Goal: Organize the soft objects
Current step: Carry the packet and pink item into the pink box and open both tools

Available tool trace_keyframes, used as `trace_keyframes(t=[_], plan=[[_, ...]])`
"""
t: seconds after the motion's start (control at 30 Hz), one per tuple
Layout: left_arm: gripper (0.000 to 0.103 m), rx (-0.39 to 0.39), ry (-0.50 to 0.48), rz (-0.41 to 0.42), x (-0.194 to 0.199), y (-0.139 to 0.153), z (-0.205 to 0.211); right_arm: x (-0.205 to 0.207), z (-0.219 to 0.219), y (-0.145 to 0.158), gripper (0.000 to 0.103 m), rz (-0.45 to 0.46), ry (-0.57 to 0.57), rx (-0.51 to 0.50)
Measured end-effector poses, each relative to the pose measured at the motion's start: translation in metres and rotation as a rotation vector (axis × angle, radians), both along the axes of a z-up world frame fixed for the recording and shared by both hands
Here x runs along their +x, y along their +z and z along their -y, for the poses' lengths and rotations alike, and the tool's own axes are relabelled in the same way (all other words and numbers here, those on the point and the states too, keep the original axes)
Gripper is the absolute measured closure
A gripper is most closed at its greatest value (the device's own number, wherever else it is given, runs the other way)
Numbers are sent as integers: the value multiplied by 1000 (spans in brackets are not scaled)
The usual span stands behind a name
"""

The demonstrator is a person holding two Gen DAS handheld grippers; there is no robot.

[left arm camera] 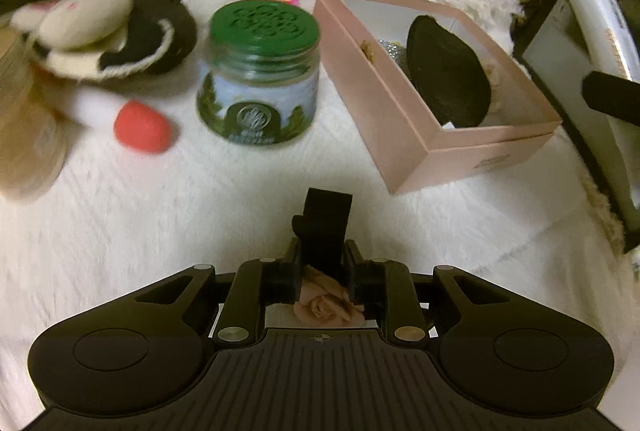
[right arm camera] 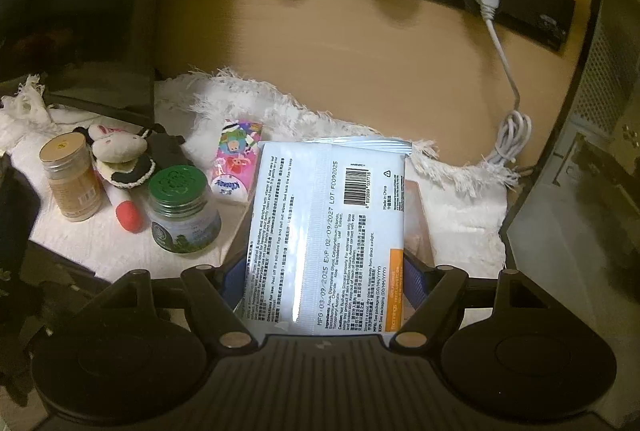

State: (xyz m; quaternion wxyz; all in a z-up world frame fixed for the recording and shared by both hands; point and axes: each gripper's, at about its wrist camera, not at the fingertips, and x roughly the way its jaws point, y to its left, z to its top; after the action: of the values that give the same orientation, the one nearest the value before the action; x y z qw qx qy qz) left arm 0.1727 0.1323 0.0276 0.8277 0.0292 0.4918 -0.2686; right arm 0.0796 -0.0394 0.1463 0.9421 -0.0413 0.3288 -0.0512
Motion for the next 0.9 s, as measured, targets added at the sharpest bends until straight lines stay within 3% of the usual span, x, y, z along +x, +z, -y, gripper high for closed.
trace_keyframes(t=[0.3, 0.5, 0.63, 0.9], plan=[[81, -127, 42, 25, -12, 26, -58, 7, -18, 23, 28, 36, 65, -60], [81, -165, 112, 134, 16, 75, -91, 21, -12, 39, 28, 68, 57, -75], [81, -150, 133, 209, 44, 101, -94, 31, 0, 48, 28, 88, 31, -93], [81, -176, 97, 273, 78, 130, -70, 44, 26, 67, 28, 123, 5, -145]])
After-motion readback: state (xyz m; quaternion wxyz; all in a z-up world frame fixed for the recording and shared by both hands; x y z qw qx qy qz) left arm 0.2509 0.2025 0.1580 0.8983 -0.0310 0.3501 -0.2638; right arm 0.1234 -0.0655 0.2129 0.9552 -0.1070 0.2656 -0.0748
